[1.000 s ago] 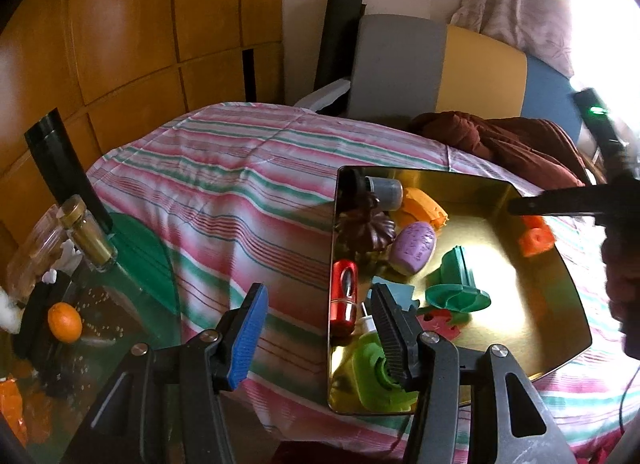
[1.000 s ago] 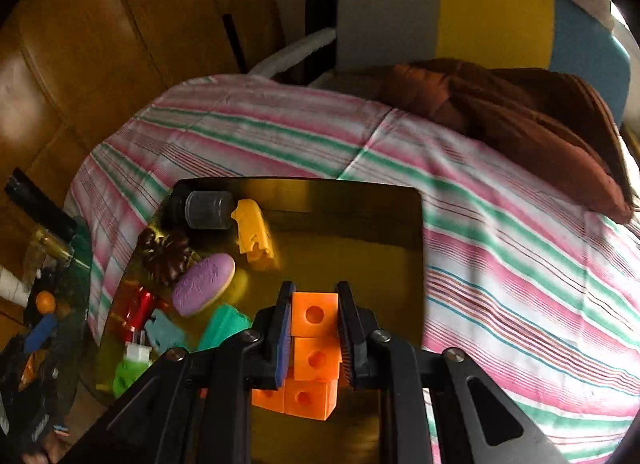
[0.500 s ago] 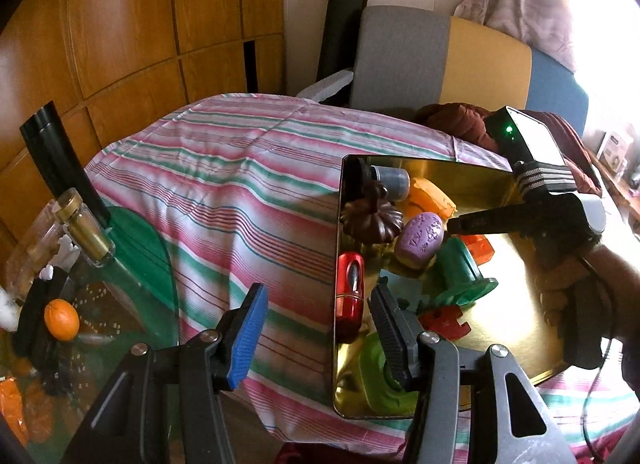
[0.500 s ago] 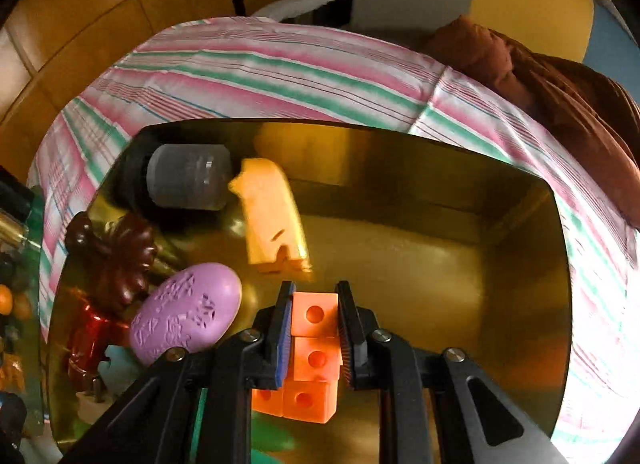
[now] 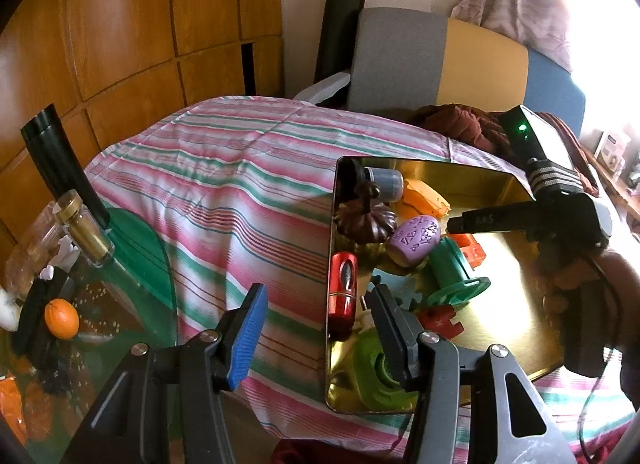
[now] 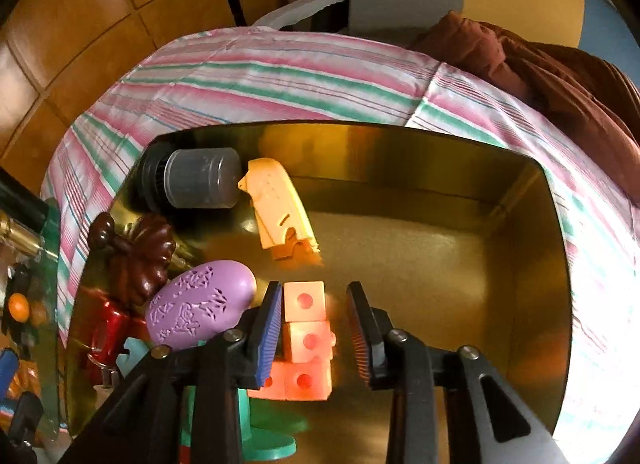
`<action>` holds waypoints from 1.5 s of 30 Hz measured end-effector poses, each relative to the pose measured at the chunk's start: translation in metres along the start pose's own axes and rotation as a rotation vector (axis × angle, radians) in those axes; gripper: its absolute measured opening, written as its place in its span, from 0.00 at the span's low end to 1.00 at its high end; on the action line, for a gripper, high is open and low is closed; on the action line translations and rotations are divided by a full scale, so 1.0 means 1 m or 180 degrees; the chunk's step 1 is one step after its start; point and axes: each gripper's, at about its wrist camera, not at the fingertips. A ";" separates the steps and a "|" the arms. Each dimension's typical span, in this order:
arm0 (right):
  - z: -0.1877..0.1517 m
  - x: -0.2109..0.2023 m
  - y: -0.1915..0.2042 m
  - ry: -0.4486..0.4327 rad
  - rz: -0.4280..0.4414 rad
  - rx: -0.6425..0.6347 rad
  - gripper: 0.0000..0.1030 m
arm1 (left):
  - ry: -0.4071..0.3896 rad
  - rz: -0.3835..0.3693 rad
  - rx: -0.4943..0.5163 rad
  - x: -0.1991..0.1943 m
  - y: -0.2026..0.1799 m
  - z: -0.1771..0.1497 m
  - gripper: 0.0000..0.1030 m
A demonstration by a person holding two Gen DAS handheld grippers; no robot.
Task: Organize rigid objects
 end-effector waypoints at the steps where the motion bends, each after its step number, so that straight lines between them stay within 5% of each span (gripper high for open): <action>1: 0.000 -0.002 -0.001 -0.0024 0.0001 0.0015 0.31 | -0.0003 0.0000 0.0005 -0.001 -0.001 0.000 0.53; 6: -0.006 -0.024 -0.006 -0.0189 -0.0034 0.0057 0.31 | -0.0038 -0.0014 0.0012 -0.006 -0.004 0.002 0.55; 8: -0.010 -0.034 -0.008 -0.0261 -0.0069 0.0064 0.32 | -0.0073 -0.0016 0.0014 -0.008 -0.006 0.003 0.66; 15: -0.038 -0.095 -0.017 -0.0712 -0.0266 0.0109 0.35 | -0.0212 -0.0084 0.0098 -0.018 -0.026 0.009 0.78; 20: -0.069 -0.131 -0.022 -0.0995 -0.0473 0.0144 0.36 | -0.0383 -0.0159 0.0177 -0.034 -0.043 0.010 1.00; 30: -0.108 -0.146 -0.018 -0.1133 -0.0691 0.0132 0.36 | -0.0472 -0.0204 0.0157 -0.055 -0.059 0.008 1.00; 45: -0.114 -0.155 -0.014 -0.1230 -0.0715 0.0134 0.36 | -0.0503 -0.0121 0.0116 -0.062 -0.060 0.005 1.00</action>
Point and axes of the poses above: each gripper's, at about its wrist camera, not at the fingertips, and x roughly the way its jaws point, y to its left, z to its top, and after that the axes turned 10 degrees about -y, right-handed
